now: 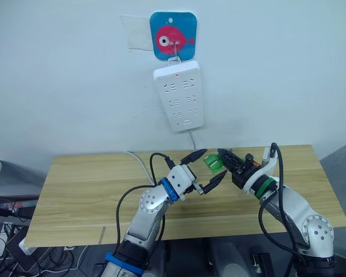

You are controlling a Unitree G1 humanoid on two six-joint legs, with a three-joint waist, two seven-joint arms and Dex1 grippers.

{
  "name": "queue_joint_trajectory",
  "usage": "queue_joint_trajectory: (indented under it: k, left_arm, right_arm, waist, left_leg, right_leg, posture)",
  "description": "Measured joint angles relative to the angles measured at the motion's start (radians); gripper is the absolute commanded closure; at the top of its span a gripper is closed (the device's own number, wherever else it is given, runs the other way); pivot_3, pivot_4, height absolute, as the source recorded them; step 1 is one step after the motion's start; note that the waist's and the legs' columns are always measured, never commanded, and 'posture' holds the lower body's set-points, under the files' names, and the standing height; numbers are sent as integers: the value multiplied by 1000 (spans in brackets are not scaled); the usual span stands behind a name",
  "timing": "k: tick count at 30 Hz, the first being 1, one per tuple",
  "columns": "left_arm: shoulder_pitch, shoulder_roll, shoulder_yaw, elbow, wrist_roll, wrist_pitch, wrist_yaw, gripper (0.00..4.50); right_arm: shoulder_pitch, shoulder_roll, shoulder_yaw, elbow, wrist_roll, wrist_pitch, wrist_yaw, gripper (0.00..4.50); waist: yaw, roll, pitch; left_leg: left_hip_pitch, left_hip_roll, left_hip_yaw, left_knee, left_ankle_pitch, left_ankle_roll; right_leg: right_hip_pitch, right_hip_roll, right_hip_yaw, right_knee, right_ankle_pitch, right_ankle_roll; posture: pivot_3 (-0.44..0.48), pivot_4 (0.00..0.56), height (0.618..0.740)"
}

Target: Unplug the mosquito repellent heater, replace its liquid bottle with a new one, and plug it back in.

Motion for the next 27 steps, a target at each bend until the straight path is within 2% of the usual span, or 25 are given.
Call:
queue_joint_trajectory:
  k: [2,5,10,11,20,27]
  left_arm:
    - [-1,0,1,5,0,-7,1,0]
    - [-2,-2,1,10,0,-9,2,559]
    - [-3,-11,0,11,0,-10,0,2053]
    - [-5,-11,1,14,0,-10,-1,2218]
    - [-17,-12,0,21,1,-10,-3,2217]
    - [-22,-5,6,36,1,-10,-2,2217]
  right_arm:
    - [4,0,4,-5,7,-2,0,3636]
    - [4,-8,11,-5,9,-6,0,3636]
    - [4,-8,21,-5,9,-21,0,3636]
    - [4,-10,21,-5,9,-22,-1,3636]
    - [4,-8,23,-5,15,-38,-3,3636]
    - [3,-8,41,-5,14,-42,6,1249]
  waist:
    - [0,0,0]
    - [0,0,0]
    - [0,0,0]
    - [0,0,0]
    - [0,0,0]
    - [-1,0,0]
  left_leg:
    - [0,0,0,0,0,0]
    - [0,0,0,0,0,0]
    - [0,0,0,0,0,0]
    - [0,0,0,0,0,0]
    - [0,0,0,0,0,0]
    - [0,0,0,0,0,0]
  right_leg:
    - [0,0,0,0,0,0]
    - [0,0,0,0,0,0]
    - [0,0,0,0,0,0]
    - [0,0,0,0,0,0]
    - [0,0,0,0,0,0]
    - [0,0,0,0,0,0]
  posture:
    - [-98,241,740]
    - [-97,241,740]
    - [-100,243,740]
    - [-100,243,740]
    - [-102,246,740]
    - [-102,243,740]
